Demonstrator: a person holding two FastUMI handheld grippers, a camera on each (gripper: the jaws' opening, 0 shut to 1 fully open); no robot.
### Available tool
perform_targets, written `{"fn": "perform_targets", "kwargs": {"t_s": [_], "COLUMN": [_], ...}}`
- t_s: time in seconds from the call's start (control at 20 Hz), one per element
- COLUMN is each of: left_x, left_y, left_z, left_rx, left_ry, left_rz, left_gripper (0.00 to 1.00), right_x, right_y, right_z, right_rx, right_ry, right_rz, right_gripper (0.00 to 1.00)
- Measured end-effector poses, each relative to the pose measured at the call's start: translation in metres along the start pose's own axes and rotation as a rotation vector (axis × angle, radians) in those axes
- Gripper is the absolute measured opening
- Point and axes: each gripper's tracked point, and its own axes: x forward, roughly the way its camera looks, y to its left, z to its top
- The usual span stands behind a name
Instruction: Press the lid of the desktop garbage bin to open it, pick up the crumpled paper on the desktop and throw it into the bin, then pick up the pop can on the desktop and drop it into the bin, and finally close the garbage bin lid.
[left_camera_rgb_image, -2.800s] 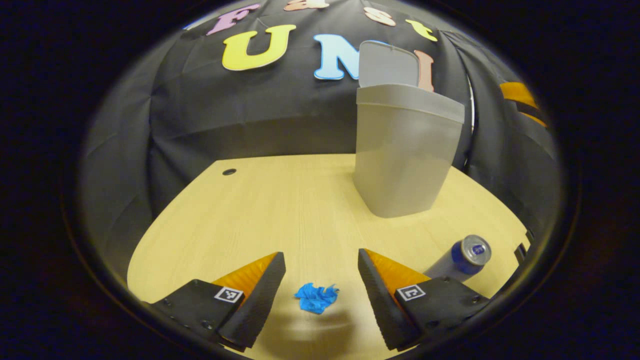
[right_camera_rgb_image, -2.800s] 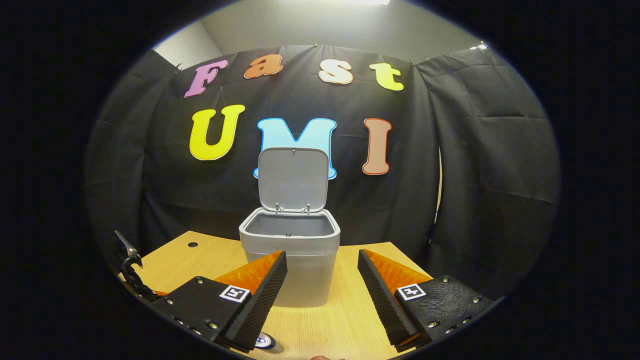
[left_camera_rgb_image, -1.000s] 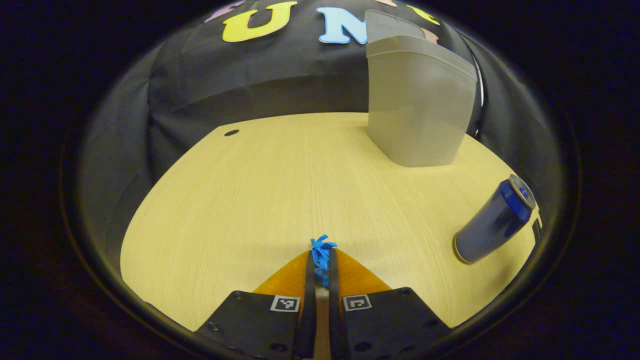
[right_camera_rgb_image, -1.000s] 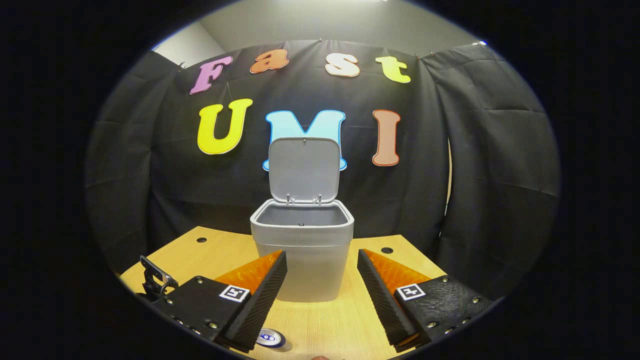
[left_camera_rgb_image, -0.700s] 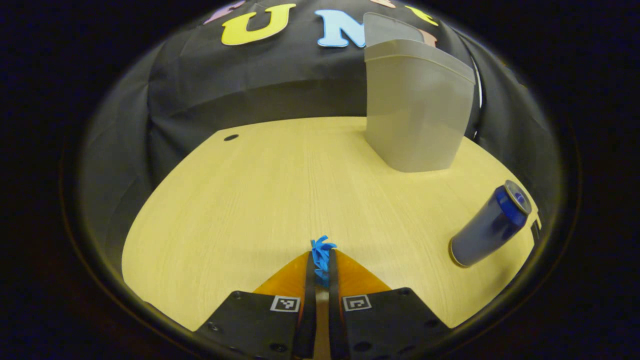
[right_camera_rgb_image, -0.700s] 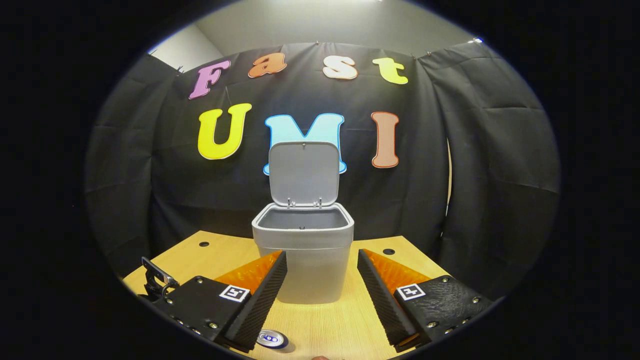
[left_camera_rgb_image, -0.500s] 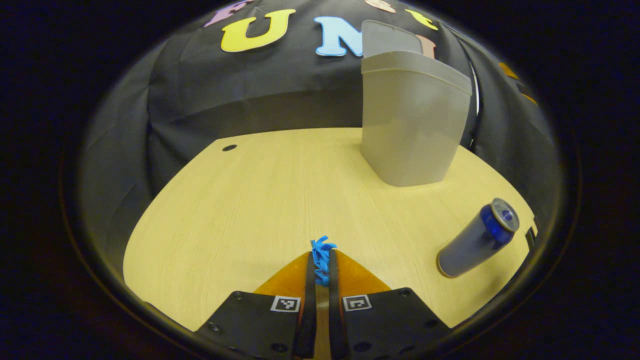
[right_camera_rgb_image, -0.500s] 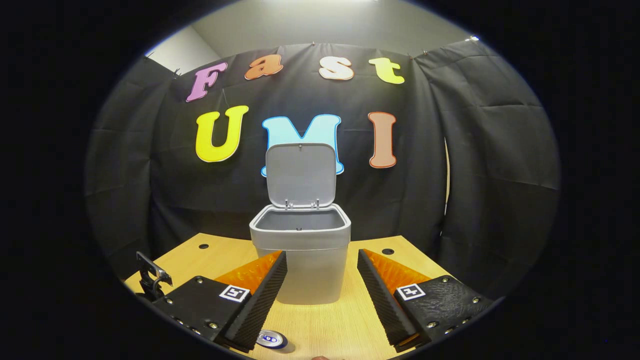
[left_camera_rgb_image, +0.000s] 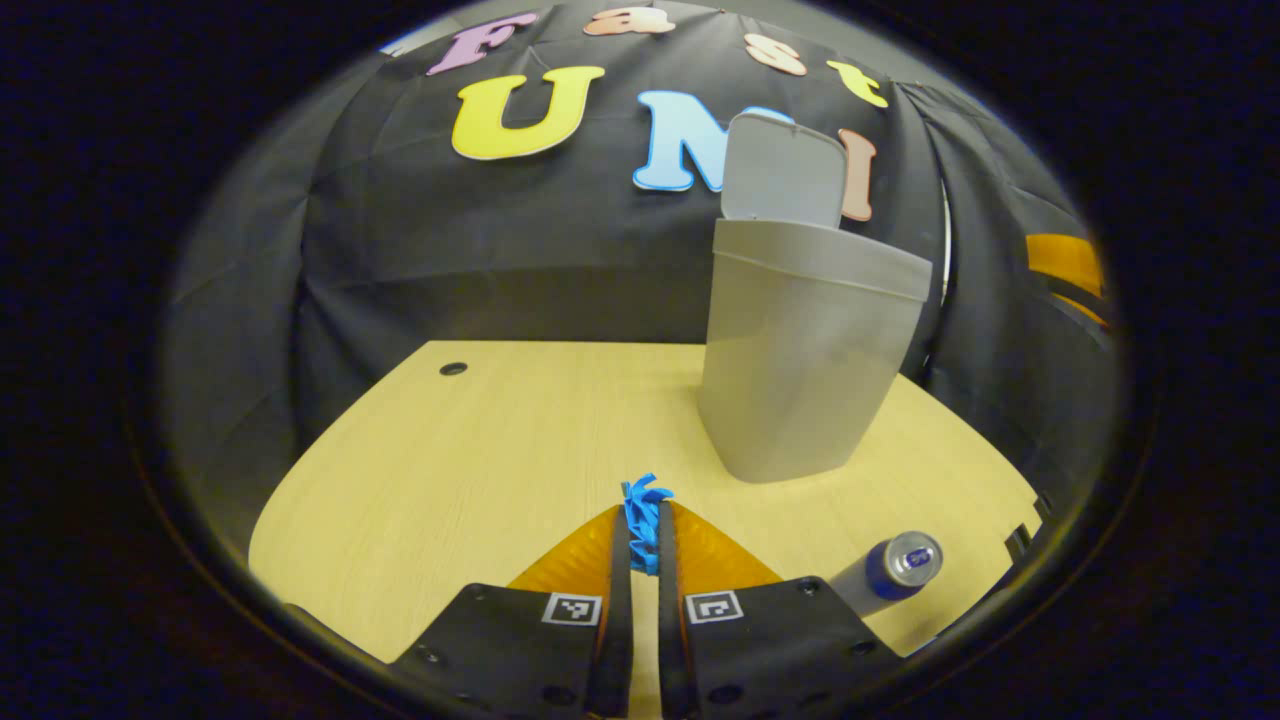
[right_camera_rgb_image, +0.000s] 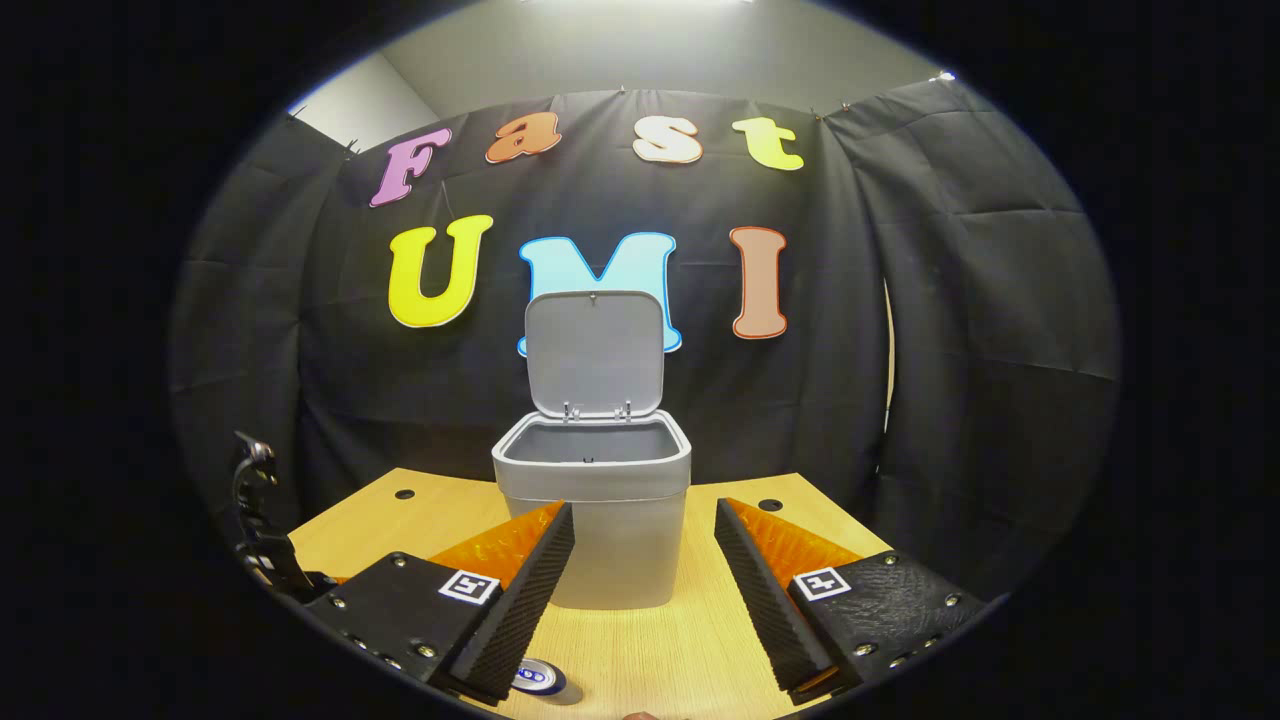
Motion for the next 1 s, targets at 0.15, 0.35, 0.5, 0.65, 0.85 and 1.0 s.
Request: {"fn": "perform_targets", "kwargs": {"t_s": [0.15, 0.35, 0.5, 0.65, 0.85, 1.0], "left_x": [-0.003, -0.001, -0.003, 0.001, 0.011, 0.019], "left_y": [-0.016, -0.031, -0.027, -0.042, -0.060, -0.073], "left_z": [0.030, 0.061, 0.081, 0.114, 0.167, 0.193], "left_rx": [-0.004, -0.001, 0.031, -0.012, -0.017, 0.013], "left_ry": [-0.053, -0.114, -0.157, -0.195, -0.271, -0.309], "left_rz": [-0.035, -0.067, -0.084, -0.147, -0.219, -0.264], "left_gripper": [0.17, 0.19, 0.17, 0.17, 0.16, 0.18], "right_x": [-0.002, -0.005, -0.007, -0.008, -0.009, -0.008], "right_y": [0.001, -0.003, -0.012, -0.018, -0.019, -0.006], "right_z": [0.000, -0.001, -0.001, 0.002, 0.017, 0.018], "right_rx": [-0.008, 0.008, 0.003, -0.012, -0.031, -0.015], "right_ry": [-0.001, 0.004, -0.004, 0.007, -0.031, -0.040], "right_rz": [0.000, -0.010, -0.040, -0.055, -0.082, -0.073], "right_gripper": [0.92, 0.92, 0.92, 0.91, 0.92, 0.91]}}
